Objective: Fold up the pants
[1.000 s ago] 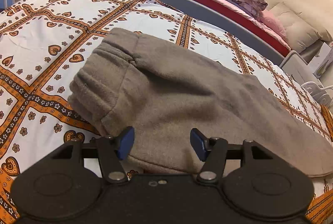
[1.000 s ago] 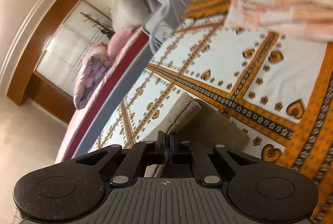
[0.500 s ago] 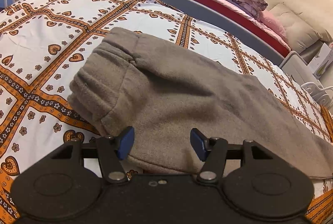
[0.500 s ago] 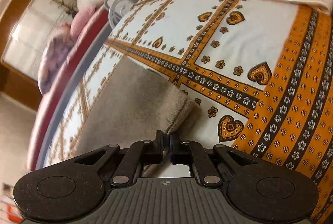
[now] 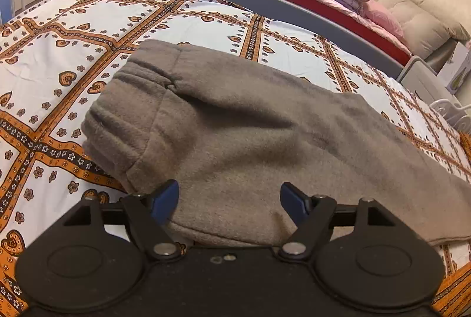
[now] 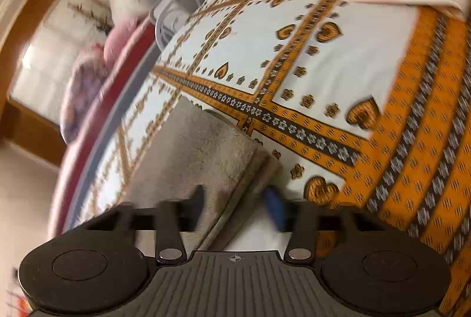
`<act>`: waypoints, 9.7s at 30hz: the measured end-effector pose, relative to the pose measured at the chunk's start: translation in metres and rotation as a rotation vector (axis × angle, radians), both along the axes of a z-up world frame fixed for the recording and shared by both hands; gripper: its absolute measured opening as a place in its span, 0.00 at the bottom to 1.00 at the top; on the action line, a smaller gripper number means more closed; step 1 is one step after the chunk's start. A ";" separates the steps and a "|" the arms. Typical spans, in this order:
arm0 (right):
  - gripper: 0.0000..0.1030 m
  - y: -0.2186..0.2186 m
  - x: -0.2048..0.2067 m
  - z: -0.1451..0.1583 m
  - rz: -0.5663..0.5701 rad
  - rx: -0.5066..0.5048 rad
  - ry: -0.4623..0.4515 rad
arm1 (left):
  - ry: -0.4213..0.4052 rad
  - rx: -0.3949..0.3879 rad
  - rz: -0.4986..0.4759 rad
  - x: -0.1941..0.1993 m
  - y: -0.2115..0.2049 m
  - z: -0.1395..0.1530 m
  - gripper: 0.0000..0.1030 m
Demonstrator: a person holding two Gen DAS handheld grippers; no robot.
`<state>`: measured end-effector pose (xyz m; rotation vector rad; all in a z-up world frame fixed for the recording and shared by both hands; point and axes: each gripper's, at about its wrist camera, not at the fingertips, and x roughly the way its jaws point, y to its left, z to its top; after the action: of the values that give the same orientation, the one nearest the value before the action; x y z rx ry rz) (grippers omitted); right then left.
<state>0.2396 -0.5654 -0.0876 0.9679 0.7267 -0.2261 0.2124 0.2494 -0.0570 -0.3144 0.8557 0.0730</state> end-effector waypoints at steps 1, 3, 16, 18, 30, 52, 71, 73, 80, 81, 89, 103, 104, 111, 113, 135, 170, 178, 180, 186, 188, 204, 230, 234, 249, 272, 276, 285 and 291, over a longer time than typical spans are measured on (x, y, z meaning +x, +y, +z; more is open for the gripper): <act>0.14 0.000 0.004 0.001 0.013 -0.008 0.005 | -0.001 0.001 0.000 -0.001 -0.001 0.000 0.67; 0.13 0.002 0.005 0.016 0.023 -0.029 -0.062 | -0.005 -0.004 0.002 -0.002 0.000 0.000 0.67; 0.13 0.000 -0.002 0.003 0.161 -0.156 0.008 | -0.005 -0.017 0.001 -0.001 0.000 0.000 0.71; 0.13 0.003 -0.008 0.003 0.160 -0.155 0.009 | -0.001 -0.002 -0.016 0.001 -0.003 -0.001 0.73; 0.20 -0.009 -0.012 -0.001 0.101 -0.050 0.016 | 0.002 0.014 -0.025 0.002 -0.005 -0.002 0.75; 0.24 0.198 0.055 0.110 0.616 -0.312 -0.354 | -0.150 0.030 0.179 0.028 0.041 0.028 0.35; 0.24 0.483 0.215 0.031 1.063 -0.352 -0.319 | -0.168 0.039 0.065 0.073 0.060 0.013 0.39; 0.24 0.493 0.220 0.025 1.083 -0.370 -0.312 | -0.135 0.105 0.045 0.080 0.056 0.007 0.44; 0.47 0.504 0.223 0.015 1.123 -0.388 -0.329 | -0.131 0.045 0.039 0.085 0.065 0.000 0.45; 0.48 0.506 0.223 0.014 1.129 -0.399 -0.331 | -0.135 0.044 0.038 0.085 0.066 -0.001 0.45; 0.04 0.523 0.215 0.011 1.220 -0.481 -0.338 | -0.170 0.087 0.073 0.084 0.063 0.005 0.04; 0.03 0.500 0.214 0.030 0.987 -0.540 -0.381 | -0.236 0.150 0.071 0.072 0.053 0.029 0.00; 0.03 0.487 0.210 0.037 0.976 -0.526 -0.394 | -0.250 0.154 0.067 0.067 0.047 0.034 0.00; 0.03 0.396 0.163 0.051 0.949 -0.542 -0.343 | -0.176 0.165 -0.070 0.063 -0.003 0.024 0.00; 0.03 0.393 0.152 0.032 0.977 -0.565 -0.276 | -0.078 0.213 -0.077 0.074 -0.007 -0.001 0.00; 0.82 0.178 0.101 0.060 0.542 -0.444 -0.182 | -0.116 0.207 -0.015 0.017 -0.003 0.018 0.51; 0.13 -0.003 -0.007 0.028 0.159 -0.076 -0.115 | -0.058 0.267 -0.177 0.003 -0.040 0.005 0.60; 0.13 0.006 0.011 0.005 0.193 -0.161 0.056 | -0.068 0.233 -0.171 0.000 -0.043 0.013 0.60; 0.13 0.006 0.007 0.007 0.185 -0.153 0.050 | -0.084 0.220 -0.166 -0.003 -0.047 0.020 0.60; 0.19 0.001 0.004 0.009 0.153 -0.102 0.049 | -0.166 0.183 -0.150 -0.011 -0.089 0.042 0.61; 0.19 0.002 0.007 0.008 0.157 -0.112 0.060 | -0.168 0.155 -0.148 -0.010 -0.107 0.037 0.61; 0.19 -0.001 -0.001 0.009 0.140 -0.063 0.051 | -0.095 0.110 -0.293 0.010 -0.354 -0.015 0.63; 0.21 -0.017 -0.013 -0.001 0.058 0.092 0.016 | -0.084 0.259 -0.249 0.008 -0.444 -0.026 0.74; 0.47 -0.019 -0.011 -0.002 0.034 0.089 0.019 | -0.063 0.253 -0.256 0.013 -0.443 -0.026 0.77; 0.19 -0.018 0.001 -0.007 0.059 0.064 0.057 | -0.076 0.276 -0.253 0.010 -0.446 -0.029 0.78; 0.16 0.112 0.017 0.093 0.305 -0.331 -0.214 | -0.107 0.417 -0.101 0.018 -0.200 0.018 0.78; 0.16 0.156 0.032 0.101 0.381 -0.362 -0.247 | -0.109 0.385 0.022 0.007 -0.104 0.040 0.90; 0.16 0.290 0.053 0.094 0.631 -0.390 -0.319 | -0.146 0.231 0.147 -0.016 -0.030 0.049 0.93; 0.16 0.402 0.053 0.066 0.855 -0.348 -0.355 | -0.133 0.210 0.159 -0.023 -0.007 0.043 0.93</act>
<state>0.2929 -0.1637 -0.0212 0.2927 0.6829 0.5430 0.1892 0.2424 -0.0141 -0.1877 0.6836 0.2853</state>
